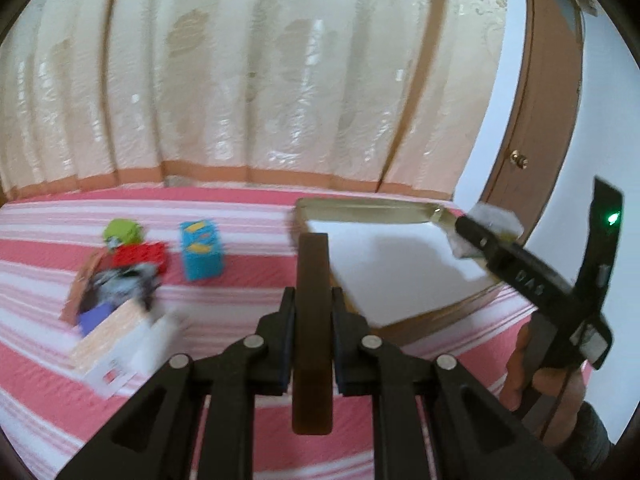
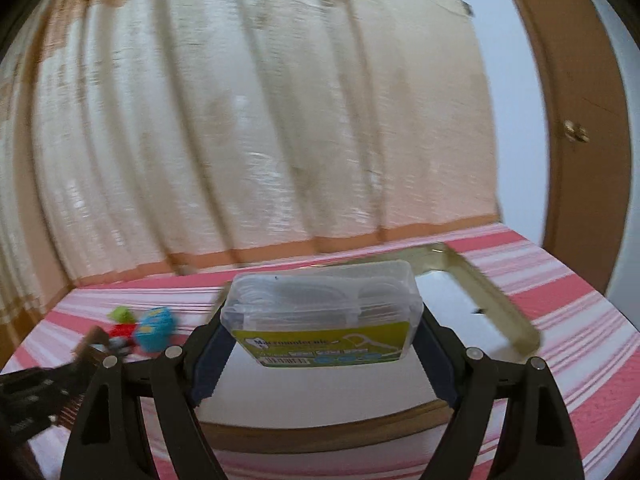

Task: Organize rigid objects
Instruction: 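Carry both items into the gold tin tray and open both tools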

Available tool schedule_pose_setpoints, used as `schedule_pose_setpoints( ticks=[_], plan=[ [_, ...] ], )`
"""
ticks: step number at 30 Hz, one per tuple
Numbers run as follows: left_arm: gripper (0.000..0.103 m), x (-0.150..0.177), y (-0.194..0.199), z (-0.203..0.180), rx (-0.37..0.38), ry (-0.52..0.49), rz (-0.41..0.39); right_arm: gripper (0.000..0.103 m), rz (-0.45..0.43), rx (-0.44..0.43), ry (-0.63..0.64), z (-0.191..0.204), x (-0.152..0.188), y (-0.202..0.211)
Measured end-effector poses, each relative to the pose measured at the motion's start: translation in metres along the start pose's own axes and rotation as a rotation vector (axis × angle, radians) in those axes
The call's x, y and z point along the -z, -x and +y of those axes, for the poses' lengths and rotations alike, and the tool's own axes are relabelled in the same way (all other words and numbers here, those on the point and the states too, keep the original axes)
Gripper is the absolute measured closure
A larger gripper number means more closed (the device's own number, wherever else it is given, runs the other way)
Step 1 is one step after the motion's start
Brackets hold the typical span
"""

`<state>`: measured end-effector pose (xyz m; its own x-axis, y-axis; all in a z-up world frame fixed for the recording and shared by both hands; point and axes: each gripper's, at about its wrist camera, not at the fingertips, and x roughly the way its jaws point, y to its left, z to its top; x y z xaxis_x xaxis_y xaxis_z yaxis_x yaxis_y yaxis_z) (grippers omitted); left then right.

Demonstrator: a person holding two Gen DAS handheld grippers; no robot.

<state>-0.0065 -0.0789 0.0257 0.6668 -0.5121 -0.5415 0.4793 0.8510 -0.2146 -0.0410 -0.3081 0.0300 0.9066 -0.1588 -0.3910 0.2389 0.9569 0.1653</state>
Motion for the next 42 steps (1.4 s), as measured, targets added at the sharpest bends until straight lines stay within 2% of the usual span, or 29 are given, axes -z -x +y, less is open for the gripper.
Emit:
schedule_pose_setpoints(
  ticks=[8,11,18,23,26,34,35,36,37,38,39,42],
  plan=[
    [0.090,-0.019,-0.042,-0.051,0.039,-0.057,-0.014,0.019,0.014,0.115,0.017,-0.040,-0.007,-0.014],
    [0.090,-0.022,-0.058,-0.070,0.027,-0.084,-0.010,0.019,0.026,0.170,0.033,-0.052,-0.009,-0.021],
    [0.090,-0.023,-0.102,-0.096,0.030,-0.073,0.048,0.018,0.130,0.242,0.036,-0.065,-0.007,-0.043],
    [0.090,-0.022,-0.119,-0.097,-0.009,-0.077,0.079,0.018,0.175,0.249,0.021,-0.069,-0.005,-0.050],
    [0.090,-0.020,-0.123,-0.097,-0.068,-0.106,0.073,0.018,0.193,0.249,0.011,-0.070,-0.005,-0.054],
    [0.089,-0.019,-0.123,-0.095,-0.110,-0.113,0.068,0.017,0.236,0.216,-0.031,-0.074,-0.002,-0.060],
    [0.083,-0.018,-0.121,-0.095,-0.125,-0.117,0.054,0.017,0.237,0.217,-0.033,-0.074,-0.002,-0.060],
    [0.064,-0.018,-0.118,-0.096,-0.133,-0.126,0.042,0.017,0.231,0.215,-0.035,-0.074,-0.002,-0.059],
    [0.050,-0.017,-0.114,-0.097,-0.145,-0.135,0.024,0.017,0.216,0.205,-0.046,-0.074,-0.002,-0.056],
    [0.022,-0.017,-0.111,-0.098,-0.157,-0.138,0.006,0.014,0.204,0.197,-0.054,-0.074,-0.002,-0.054],
    [0.007,-0.016,-0.106,-0.098,-0.173,-0.137,-0.022,0.009,0.190,0.192,-0.063,-0.075,-0.003,-0.052],
    [0.001,-0.017,-0.092,-0.098,-0.184,-0.150,-0.106,0.009,0.145,0.182,-0.079,-0.075,-0.004,-0.046]
  ],
)
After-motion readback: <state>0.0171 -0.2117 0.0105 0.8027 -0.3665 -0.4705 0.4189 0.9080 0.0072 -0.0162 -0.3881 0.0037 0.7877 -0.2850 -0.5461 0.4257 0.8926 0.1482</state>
